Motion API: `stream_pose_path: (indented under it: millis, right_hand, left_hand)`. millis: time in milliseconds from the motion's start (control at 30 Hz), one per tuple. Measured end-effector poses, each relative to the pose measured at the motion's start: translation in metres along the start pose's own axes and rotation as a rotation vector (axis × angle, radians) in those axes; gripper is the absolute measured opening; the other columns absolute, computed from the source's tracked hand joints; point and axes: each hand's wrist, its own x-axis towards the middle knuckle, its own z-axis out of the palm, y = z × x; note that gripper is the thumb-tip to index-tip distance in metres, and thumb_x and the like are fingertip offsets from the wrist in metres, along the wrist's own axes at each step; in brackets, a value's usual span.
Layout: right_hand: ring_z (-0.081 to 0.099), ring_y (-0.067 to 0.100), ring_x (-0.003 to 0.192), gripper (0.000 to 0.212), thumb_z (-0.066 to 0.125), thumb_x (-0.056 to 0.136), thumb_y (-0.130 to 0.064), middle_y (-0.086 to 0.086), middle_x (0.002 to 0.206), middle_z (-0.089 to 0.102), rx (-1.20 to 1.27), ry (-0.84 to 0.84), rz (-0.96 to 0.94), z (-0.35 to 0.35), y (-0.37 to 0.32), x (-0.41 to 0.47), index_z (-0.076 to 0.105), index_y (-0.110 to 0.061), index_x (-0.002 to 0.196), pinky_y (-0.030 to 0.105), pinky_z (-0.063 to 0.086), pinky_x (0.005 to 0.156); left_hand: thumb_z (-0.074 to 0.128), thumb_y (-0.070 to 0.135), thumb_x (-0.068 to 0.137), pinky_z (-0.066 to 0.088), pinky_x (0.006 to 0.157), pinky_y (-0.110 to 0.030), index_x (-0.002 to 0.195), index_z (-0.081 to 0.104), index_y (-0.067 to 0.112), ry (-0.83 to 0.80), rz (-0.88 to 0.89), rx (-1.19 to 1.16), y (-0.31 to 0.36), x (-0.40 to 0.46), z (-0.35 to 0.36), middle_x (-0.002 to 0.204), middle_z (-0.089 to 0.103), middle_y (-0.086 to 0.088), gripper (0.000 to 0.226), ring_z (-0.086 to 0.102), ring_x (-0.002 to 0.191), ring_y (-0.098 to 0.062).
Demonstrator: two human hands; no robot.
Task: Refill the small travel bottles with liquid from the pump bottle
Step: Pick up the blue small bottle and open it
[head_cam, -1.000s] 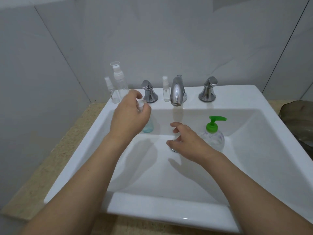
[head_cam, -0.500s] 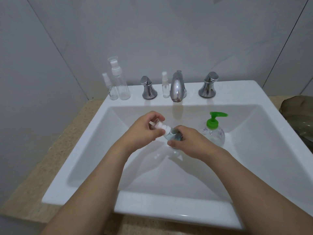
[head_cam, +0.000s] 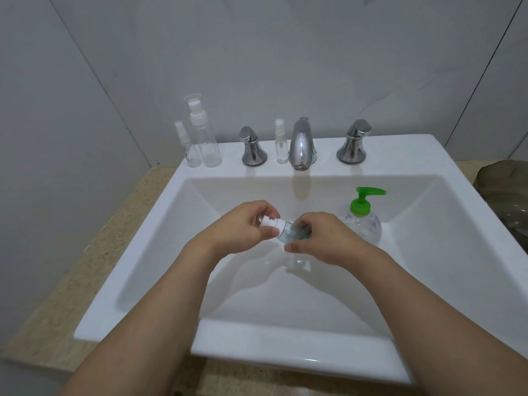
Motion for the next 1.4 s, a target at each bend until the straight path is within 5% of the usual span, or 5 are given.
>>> stream_pose_path:
  millis: [267,467,667,833,1400]
  right_hand:
    - [0.059,0.007,0.082,0.042,0.085,0.070,-0.034,-0.007,0.097,0.061,0.008,0.016,-0.024,-0.002,-0.002,-0.002,0.062,-0.021,0.104,0.022,0.049,0.070]
    - [0.056,0.007,0.078,0.042,0.085,0.070,-0.029,-0.008,0.097,0.057,0.027,0.056,-0.043,-0.003,-0.003,-0.004,0.056,-0.022,0.101,0.022,0.046,0.063]
    - [0.058,0.009,0.080,0.043,0.084,0.071,-0.031,-0.008,0.098,0.057,0.020,0.039,-0.030,-0.003,-0.002,-0.003,0.056,-0.022,0.101,0.025,0.049,0.066]
    - [0.058,0.009,0.079,0.043,0.083,0.072,-0.031,-0.007,0.099,0.057,0.014,0.032,-0.027,-0.002,-0.003,-0.003,0.054,-0.024,0.103,0.023,0.047,0.064]
    - [0.060,0.014,0.077,0.039,0.080,0.076,-0.026,-0.004,0.100,0.058,0.002,0.043,-0.034,-0.004,-0.005,-0.006,0.048,-0.025,0.098,0.026,0.048,0.061]
  left_hand:
    - [0.067,0.033,0.096,0.041,0.059,-0.024,0.096,0.065,0.029,0.004,-0.020,0.033,0.003,-0.001,-0.002,0.079,0.059,0.005,0.005,0.054,0.065,-0.010]
    - [0.054,0.054,0.099,0.044,0.063,-0.030,0.076,0.063,0.015,0.060,-0.046,-0.009,0.004,-0.002,0.001,0.068,0.064,0.003,0.047,0.050,0.057,-0.014]
    - [0.070,0.036,0.083,0.049,0.076,-0.025,0.109,0.059,0.036,0.019,0.082,-0.116,0.002,-0.001,0.005,0.103,0.059,0.010,0.028,0.054,0.077,-0.005]
    - [0.054,0.040,0.102,0.049,0.071,-0.029,0.102,0.056,0.041,0.044,0.011,-0.091,0.008,-0.002,0.006,0.082,0.064,0.003,0.002,0.055,0.061,-0.001]
    - [0.065,0.046,0.091,0.040,0.062,-0.030,0.079,0.061,0.013,0.026,-0.137,-0.053,0.016,-0.007,0.000,0.061,0.066,-0.002,0.035,0.049,0.053,-0.015]
